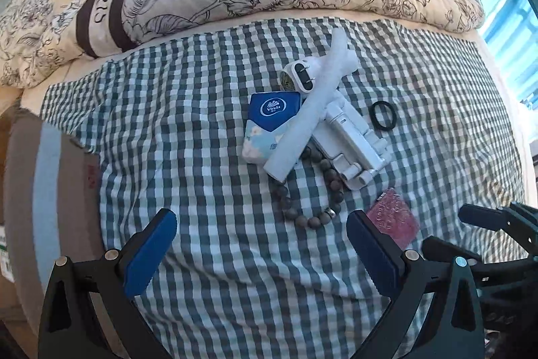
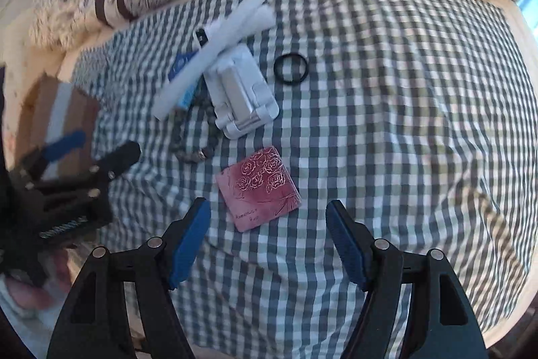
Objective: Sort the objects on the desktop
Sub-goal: 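Grasp the pink rose card with the right gripper while the left grasps the white tube, then carry the white tube and pink card over the cardboard box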
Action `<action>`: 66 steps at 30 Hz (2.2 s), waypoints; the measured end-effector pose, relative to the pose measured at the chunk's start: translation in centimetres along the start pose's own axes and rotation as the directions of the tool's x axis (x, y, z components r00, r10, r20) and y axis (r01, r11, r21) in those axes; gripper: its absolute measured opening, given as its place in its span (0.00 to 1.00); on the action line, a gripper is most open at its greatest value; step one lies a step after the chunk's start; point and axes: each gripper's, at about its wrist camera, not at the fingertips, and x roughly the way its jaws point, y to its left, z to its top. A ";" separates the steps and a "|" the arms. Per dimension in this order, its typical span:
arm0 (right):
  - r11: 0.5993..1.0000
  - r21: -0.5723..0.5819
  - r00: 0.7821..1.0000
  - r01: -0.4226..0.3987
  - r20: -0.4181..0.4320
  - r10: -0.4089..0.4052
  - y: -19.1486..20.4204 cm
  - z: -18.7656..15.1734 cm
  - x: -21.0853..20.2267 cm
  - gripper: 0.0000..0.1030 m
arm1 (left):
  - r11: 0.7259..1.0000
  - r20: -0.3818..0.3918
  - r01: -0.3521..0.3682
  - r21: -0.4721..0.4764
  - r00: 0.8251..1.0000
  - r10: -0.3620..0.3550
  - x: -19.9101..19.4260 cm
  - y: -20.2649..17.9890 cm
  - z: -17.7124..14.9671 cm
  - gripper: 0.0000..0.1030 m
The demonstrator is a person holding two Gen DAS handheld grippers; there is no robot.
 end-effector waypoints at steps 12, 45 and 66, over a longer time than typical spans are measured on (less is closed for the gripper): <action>0.974 -0.224 0.987 0.039 -0.143 -0.072 2.1 1.3 8.6 0.78 | 1.000 -0.047 0.006 -0.023 0.999 -0.007 3.9 1.6 0.6 1.00; 0.990 0.057 0.989 0.129 -0.086 -0.124 -9.7 -2.0 4.3 0.71 | 0.992 0.044 0.121 -0.045 0.992 -0.119 2.8 0.4 6.0 0.19; 0.999 -0.037 0.993 0.012 0.116 -0.008 -1.1 0.3 -8.4 0.71 | 0.980 0.285 0.162 -0.112 0.950 -0.125 -13.7 4.5 2.4 0.18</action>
